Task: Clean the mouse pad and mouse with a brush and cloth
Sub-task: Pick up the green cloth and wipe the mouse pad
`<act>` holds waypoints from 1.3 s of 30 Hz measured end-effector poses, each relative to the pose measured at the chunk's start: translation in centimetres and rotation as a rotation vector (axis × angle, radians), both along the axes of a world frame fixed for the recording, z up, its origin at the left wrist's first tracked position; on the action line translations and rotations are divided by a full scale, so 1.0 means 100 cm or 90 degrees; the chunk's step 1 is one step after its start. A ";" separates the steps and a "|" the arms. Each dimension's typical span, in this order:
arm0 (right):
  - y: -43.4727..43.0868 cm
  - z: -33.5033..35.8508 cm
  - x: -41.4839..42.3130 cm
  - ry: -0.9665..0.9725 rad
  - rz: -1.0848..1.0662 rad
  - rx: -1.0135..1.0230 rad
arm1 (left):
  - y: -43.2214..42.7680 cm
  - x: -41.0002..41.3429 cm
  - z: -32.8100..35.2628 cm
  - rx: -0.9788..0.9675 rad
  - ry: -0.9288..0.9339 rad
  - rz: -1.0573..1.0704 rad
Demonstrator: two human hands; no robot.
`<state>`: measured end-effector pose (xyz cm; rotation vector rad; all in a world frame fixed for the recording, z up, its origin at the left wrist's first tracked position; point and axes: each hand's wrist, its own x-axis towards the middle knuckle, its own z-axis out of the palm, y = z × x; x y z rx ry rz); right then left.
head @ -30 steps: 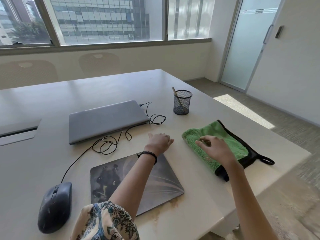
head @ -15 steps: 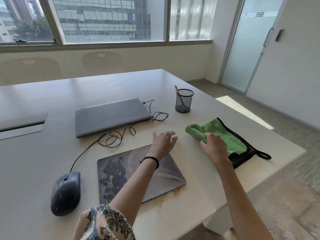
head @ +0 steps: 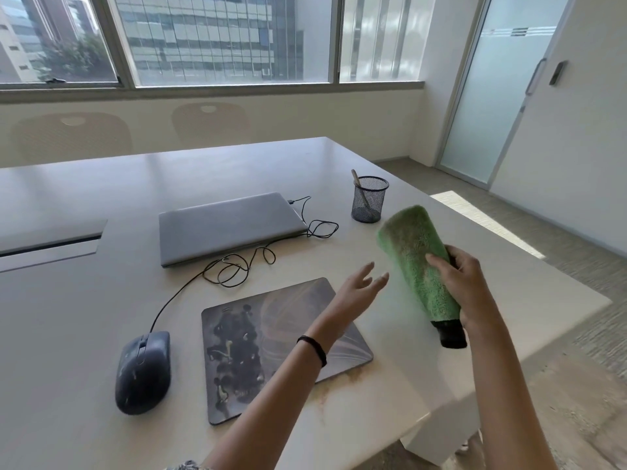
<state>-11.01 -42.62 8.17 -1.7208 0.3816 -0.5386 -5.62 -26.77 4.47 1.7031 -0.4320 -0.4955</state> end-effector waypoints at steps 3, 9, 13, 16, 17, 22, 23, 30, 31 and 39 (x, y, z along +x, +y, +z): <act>0.006 0.010 -0.006 -0.002 0.079 0.132 | 0.006 -0.004 0.005 -0.075 0.077 -0.001; 0.020 0.014 -0.008 0.006 0.203 0.346 | 0.015 -0.009 0.012 -0.163 0.100 -0.005; 0.033 0.010 -0.006 0.047 0.255 0.454 | 0.017 -0.010 0.015 -0.208 0.127 -0.025; 0.045 0.013 -0.006 0.087 0.295 0.496 | 0.019 -0.011 0.017 -0.244 0.148 -0.012; 0.047 0.014 -0.006 0.086 0.293 0.500 | 0.019 -0.010 0.016 -0.260 0.151 -0.003; 0.051 0.017 0.006 -0.041 0.172 0.290 | 0.024 -0.011 0.021 -0.324 0.169 0.059; 0.052 0.017 0.009 -0.049 0.144 0.231 | 0.025 -0.011 0.021 -0.334 0.171 0.072; 0.063 0.016 0.005 0.023 0.256 0.317 | 0.038 -0.009 0.032 -0.319 0.143 0.040; 0.065 0.016 0.004 0.035 0.270 0.343 | 0.041 -0.008 0.032 -0.302 0.136 0.036; 0.086 0.021 0.009 0.028 0.281 0.358 | 0.097 0.008 0.043 0.012 -0.118 -0.037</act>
